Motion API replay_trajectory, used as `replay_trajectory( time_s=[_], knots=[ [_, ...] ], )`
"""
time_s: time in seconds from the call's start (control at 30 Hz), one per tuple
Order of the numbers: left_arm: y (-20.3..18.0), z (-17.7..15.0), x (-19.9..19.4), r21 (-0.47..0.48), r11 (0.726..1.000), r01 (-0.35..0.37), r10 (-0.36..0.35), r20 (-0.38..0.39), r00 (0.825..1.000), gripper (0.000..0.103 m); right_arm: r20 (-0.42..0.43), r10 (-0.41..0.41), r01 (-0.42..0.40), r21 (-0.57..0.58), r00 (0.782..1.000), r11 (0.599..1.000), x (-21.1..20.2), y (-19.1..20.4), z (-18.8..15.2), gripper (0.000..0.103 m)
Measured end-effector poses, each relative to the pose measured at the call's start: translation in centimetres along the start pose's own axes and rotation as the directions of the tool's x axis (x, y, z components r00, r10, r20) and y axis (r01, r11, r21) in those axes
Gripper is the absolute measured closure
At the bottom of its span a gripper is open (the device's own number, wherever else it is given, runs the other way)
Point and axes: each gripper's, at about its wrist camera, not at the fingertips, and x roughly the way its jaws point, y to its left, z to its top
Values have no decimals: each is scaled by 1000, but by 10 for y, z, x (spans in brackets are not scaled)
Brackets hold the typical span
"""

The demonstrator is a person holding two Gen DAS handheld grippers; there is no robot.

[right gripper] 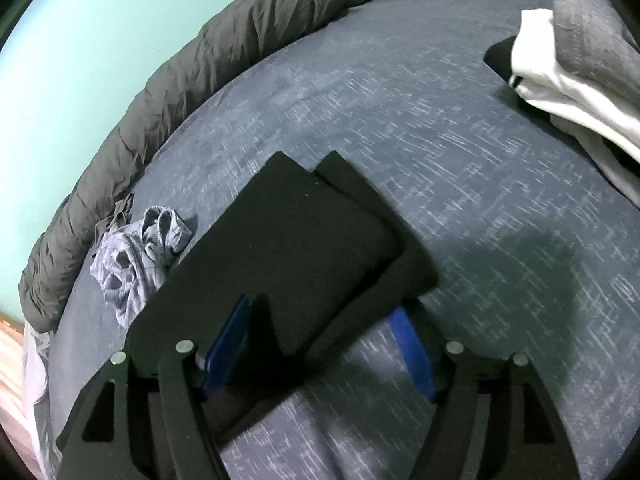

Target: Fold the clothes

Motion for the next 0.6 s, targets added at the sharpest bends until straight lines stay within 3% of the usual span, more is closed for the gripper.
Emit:
replay_trajectory(
  time_s=[0.1, 0.13, 0.17, 0.27, 0.37, 0.6],
  knots=[
    [0, -1, 0, -1, 1000, -3, 3, 6, 1000, 63, 15, -9, 9, -27, 1000, 1000, -1, 6, 3, 31],
    [0, -1, 1, 0, 1000, -5, 5, 8, 1000, 63, 21, -12, 13, -48, 1000, 999, -3, 9, 4, 41],
    [-1, -2, 1, 2, 1000, -6, 6, 9, 1000, 63, 26, -15, 17, -68, 1000, 998, -6, 12, 5, 61],
    [-4, 0, 3, 18, 1000, -10, 10, 10, 1000, 63, 43, -23, 29, -129, 999, 991, -14, 20, 7, 91],
    [-5, 3, 3, 35, 999, 5, -5, 20, 1000, 64, 61, -31, 42, -190, 998, 981, -22, 28, 10, 94],
    [-3, 14, -8, 34, 996, 77, -77, 13, 997, 79, 99, 27, -1, -253, 995, 967, -79, 43, 29, 95]
  ],
)
